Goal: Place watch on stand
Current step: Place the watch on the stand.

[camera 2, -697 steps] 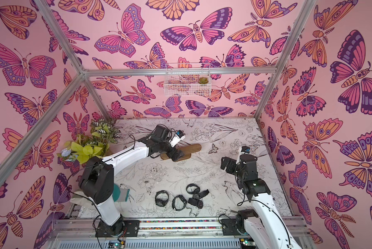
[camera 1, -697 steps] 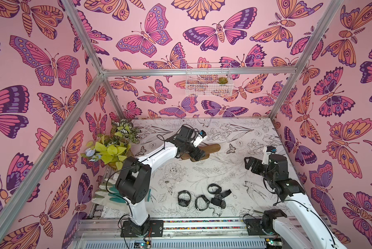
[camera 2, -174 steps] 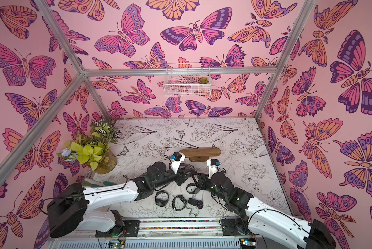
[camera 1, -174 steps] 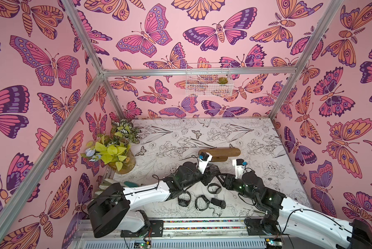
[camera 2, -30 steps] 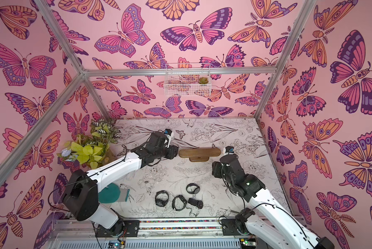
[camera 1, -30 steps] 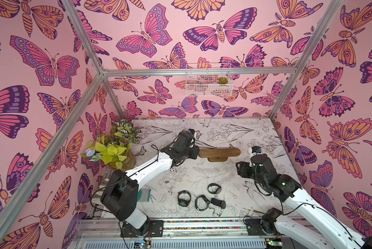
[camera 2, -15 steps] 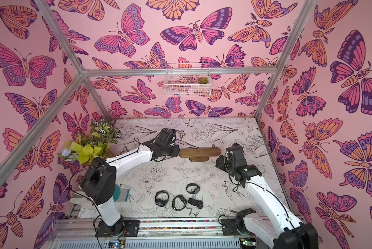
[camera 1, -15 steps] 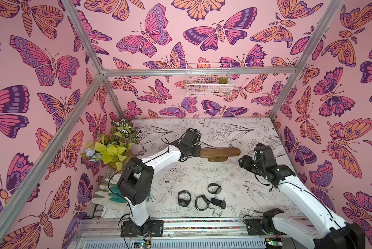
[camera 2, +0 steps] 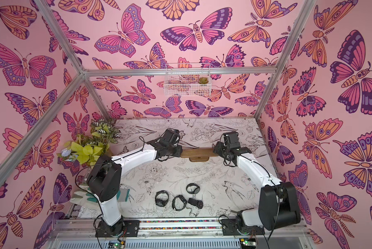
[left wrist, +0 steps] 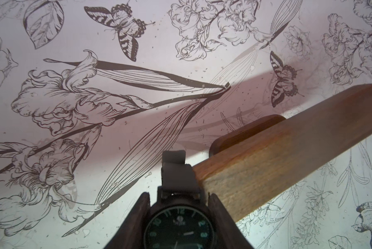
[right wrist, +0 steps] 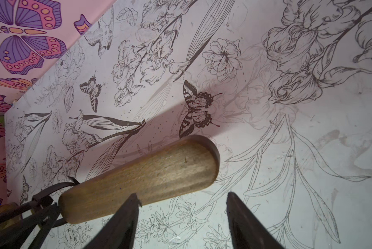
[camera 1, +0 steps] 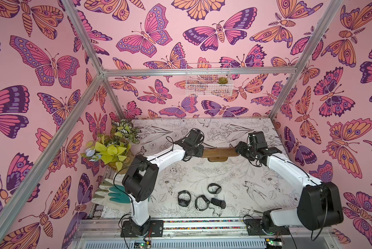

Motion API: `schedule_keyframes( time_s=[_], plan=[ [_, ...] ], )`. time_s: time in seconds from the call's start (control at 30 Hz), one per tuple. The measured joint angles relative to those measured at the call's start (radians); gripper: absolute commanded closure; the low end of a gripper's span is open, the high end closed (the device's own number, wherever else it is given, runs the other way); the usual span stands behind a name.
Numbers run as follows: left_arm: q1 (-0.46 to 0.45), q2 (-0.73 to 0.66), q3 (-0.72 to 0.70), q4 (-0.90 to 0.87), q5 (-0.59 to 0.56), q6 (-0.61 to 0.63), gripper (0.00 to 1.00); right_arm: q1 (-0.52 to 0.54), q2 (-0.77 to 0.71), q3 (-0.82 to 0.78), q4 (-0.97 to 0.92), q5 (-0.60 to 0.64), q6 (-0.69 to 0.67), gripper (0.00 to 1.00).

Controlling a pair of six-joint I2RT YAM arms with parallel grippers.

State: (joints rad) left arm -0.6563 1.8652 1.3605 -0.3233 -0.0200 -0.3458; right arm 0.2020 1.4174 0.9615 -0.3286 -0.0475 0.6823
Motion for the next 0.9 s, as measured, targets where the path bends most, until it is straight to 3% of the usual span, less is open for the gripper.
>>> schedule_keyframes(
  time_s=[0.3, 0.9],
  plan=[
    [-0.040, 0.042, 0.077, -0.061, -0.038, -0.015, 0.61, -0.013, 0.100, 0.019, 0.070, -0.061, -0.009, 0.33],
    [-0.098, 0.116, 0.208, -0.190, -0.145, -0.042, 0.59, -0.013, 0.099, -0.014, 0.154, -0.117, -0.009, 0.33]
  ],
)
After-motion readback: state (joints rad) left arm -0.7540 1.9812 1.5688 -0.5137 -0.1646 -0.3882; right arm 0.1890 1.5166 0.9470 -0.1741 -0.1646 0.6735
